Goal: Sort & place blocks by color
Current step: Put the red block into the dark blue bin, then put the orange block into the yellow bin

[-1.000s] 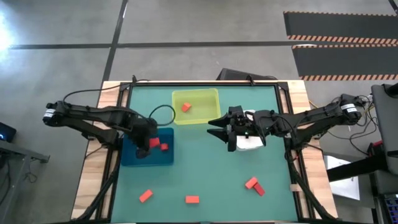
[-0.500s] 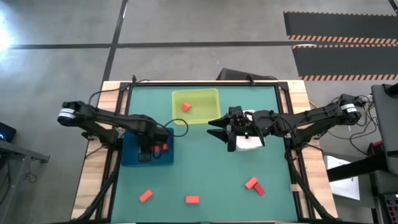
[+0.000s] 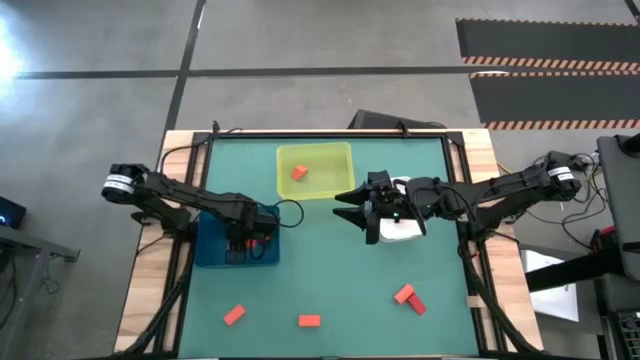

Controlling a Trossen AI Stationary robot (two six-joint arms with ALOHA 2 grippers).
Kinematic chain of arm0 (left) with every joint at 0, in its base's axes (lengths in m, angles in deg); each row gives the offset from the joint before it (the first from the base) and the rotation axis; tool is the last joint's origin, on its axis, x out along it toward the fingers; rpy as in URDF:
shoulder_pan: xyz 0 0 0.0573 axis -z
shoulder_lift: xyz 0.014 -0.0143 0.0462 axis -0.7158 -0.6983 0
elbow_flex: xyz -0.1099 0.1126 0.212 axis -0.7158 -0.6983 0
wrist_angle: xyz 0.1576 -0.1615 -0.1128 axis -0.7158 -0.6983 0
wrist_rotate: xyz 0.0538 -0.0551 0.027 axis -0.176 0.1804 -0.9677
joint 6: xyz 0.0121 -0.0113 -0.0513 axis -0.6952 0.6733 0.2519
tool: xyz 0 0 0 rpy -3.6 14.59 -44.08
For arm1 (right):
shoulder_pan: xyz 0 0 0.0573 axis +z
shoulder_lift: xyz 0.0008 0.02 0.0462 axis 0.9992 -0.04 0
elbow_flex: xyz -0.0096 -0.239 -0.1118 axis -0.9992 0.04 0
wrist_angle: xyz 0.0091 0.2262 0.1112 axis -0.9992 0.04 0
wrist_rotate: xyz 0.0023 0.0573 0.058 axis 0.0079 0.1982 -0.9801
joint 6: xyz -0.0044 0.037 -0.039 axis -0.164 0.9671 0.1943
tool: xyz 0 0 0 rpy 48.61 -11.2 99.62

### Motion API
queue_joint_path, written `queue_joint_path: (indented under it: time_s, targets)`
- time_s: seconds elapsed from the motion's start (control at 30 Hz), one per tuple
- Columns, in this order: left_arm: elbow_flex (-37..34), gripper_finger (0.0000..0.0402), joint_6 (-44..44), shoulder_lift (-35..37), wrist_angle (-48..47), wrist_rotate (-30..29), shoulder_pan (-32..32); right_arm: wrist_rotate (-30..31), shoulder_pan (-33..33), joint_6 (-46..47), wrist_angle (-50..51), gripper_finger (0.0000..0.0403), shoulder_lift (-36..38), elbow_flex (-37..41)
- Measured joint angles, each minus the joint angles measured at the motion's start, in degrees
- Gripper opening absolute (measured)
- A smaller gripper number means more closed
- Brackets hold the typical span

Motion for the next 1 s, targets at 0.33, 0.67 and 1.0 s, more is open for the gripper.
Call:
queue_joint_path:
  time_s: [0.33, 0.67, 1.0]
  targets:
    - [-5.06, 0.0135, 0.85, 0.17, 3.57, -0.79, -0.02, 0.00, 0.00, -0.18, 0.01, 0.0208, -0.02, 0.00]
    - [-4.95, 0.0135, 1.09, 0.17, 3.72, -1.90, -0.04, 0.00, 0.02, 0.87, 0.00, 0.0208, -0.02, 0.00]
    - [-4.95, 0.0186, 2.09, 0.17, 3.72, -1.90, -0.02, -0.03, 0.17, 4.21, 0.00, 0.0208, -0.02, 0.00]
